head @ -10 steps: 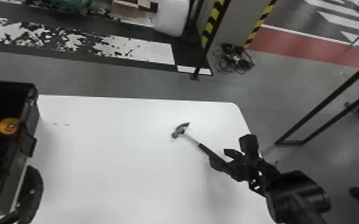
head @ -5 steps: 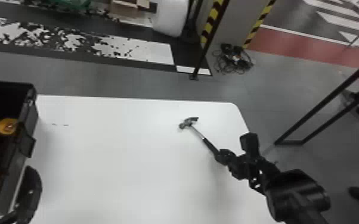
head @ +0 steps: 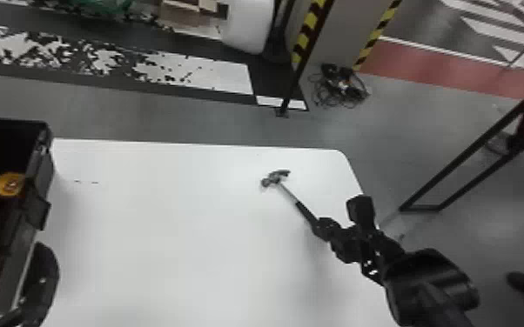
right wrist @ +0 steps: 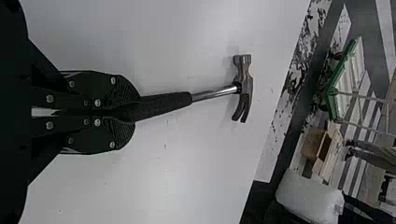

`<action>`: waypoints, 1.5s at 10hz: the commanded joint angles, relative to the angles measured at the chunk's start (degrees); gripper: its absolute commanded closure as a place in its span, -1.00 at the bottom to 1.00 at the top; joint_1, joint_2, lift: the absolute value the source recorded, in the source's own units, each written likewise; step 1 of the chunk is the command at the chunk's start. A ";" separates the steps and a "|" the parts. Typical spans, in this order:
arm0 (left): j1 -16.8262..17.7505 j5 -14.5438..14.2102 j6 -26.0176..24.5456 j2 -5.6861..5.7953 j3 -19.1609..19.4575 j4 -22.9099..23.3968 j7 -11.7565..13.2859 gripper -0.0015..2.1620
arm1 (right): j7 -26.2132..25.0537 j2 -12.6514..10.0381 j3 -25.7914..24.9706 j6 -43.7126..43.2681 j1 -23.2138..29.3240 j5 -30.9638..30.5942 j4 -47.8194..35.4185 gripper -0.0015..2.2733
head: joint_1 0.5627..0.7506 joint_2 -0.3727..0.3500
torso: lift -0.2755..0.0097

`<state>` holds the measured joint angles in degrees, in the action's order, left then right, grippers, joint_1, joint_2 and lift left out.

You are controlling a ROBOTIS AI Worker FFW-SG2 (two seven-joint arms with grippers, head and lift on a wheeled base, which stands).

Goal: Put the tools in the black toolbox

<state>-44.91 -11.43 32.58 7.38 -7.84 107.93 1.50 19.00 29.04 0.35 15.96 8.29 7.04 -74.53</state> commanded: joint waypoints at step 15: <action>-1.41 0.18 0.15 0.88 -2.70 4.13 0.53 -0.95 | -1.69 -1.88 -3.95 -2.28 10.43 1.49 -18.29 0.99 | 0.41 -0.79 | 0.66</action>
<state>-46.25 -11.24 32.73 8.20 -10.47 111.90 2.04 17.28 27.25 -3.40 14.09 18.34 8.47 -92.12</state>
